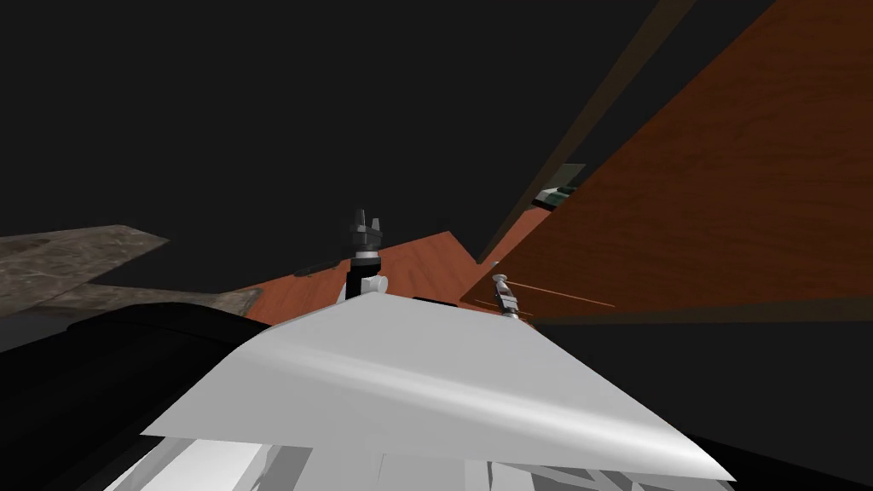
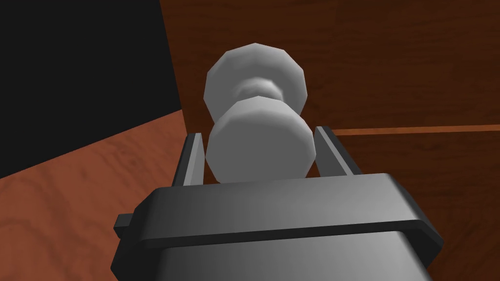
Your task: Pull the door open
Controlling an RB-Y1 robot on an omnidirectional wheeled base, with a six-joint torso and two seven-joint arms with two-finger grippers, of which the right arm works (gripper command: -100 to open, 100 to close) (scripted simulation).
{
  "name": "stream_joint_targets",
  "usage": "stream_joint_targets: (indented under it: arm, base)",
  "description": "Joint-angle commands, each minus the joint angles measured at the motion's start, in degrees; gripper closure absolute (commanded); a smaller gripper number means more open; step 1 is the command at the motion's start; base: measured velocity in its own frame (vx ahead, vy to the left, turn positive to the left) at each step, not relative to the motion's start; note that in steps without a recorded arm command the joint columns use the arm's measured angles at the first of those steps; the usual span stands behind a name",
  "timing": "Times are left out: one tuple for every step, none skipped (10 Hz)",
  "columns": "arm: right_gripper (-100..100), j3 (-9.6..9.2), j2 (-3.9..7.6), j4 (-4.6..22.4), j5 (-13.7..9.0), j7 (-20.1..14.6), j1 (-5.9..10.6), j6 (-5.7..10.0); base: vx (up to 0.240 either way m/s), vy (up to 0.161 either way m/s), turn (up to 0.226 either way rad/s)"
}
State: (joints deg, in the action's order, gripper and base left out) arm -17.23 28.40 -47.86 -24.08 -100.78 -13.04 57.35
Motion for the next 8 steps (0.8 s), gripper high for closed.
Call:
stream_joint_targets:
  arm:
    - [100,0.0,0.0,0.0,0.0,0.0,0.0,0.0]
    - [100,-0.62,0.45,0.59,0.39,-0.8,-0.43,1.15]
    - [100,-0.74,0.58,0.75,0.47,-0.99,-0.5,1.46]
    - [100,-1.01,0.86,1.09,0.64,-1.41,-0.66,2.14]
    - [100,-1.3,1.16,1.47,0.83,-1.86,-0.82,2.88]
    - [100,-1.59,1.47,1.86,1.02,-2.32,-0.99,3.64]
    - [100,-1.88,1.78,2.24,1.2,-2.77,-1.16,4.39]
    - [100,-2.15,2.06,2.59,1.38,-3.2,-1.31,5.09]
  base:
    - [-0.085,-0.016,0.014]
    - [-0.133,-0.017,0.149]
    - [-0.199,-0.046,0.14]
    - [-0.173,-0.066,0.117]
    - [-0.185,-0.062,0.138]
    - [-0.197,-0.062,0.162]
    - [-0.206,-0.057,0.152]
    - [-0.217,-0.061,0.133]
